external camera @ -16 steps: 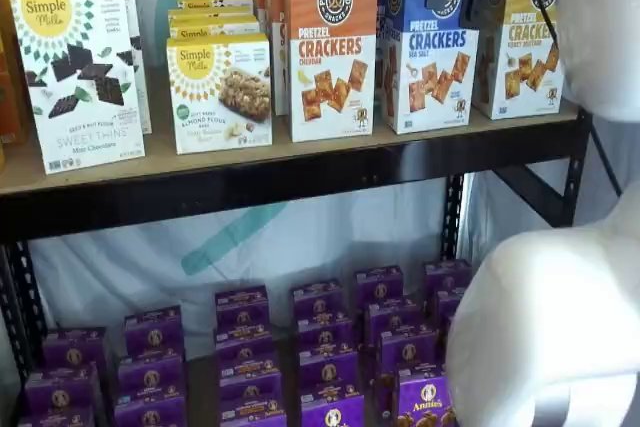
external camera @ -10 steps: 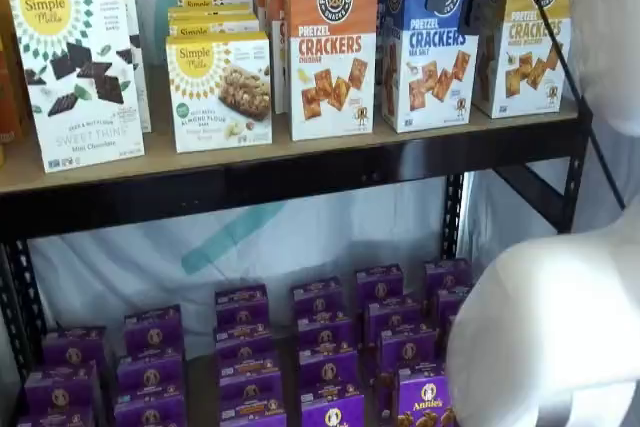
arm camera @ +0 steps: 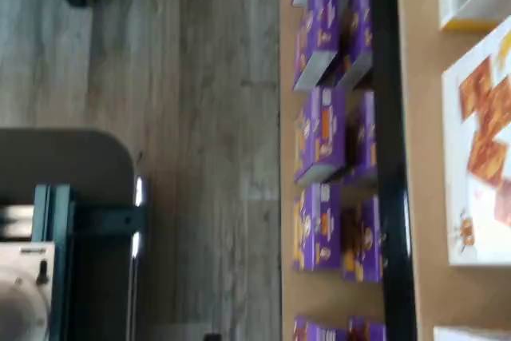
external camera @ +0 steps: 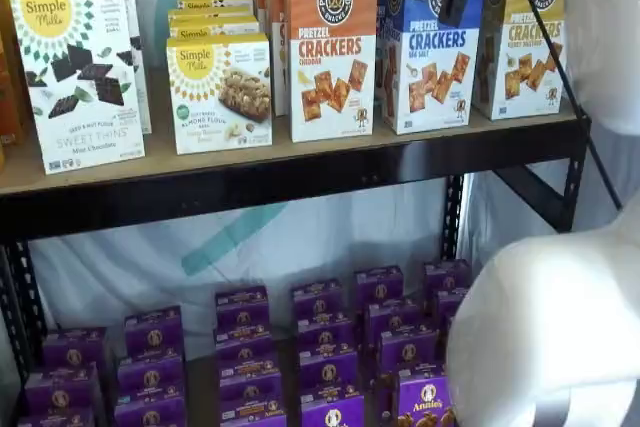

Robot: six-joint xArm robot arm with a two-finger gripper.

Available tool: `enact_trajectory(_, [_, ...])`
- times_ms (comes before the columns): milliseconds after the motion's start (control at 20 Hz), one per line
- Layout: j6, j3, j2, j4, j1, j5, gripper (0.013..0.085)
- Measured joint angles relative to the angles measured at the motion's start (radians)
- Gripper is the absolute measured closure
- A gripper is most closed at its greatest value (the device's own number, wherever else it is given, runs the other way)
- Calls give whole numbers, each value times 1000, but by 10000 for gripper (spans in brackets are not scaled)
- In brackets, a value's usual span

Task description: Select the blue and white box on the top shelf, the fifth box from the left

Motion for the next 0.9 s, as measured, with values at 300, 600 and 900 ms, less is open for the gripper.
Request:
enact_trajectory(300, [23,-4,-6,144,-42,-33,130])
enact_trajectory(600, [22,89,-74,218,-63,-224,130])
enact_trajectory(900, [-10,75,-48,228,-95,-284,130])
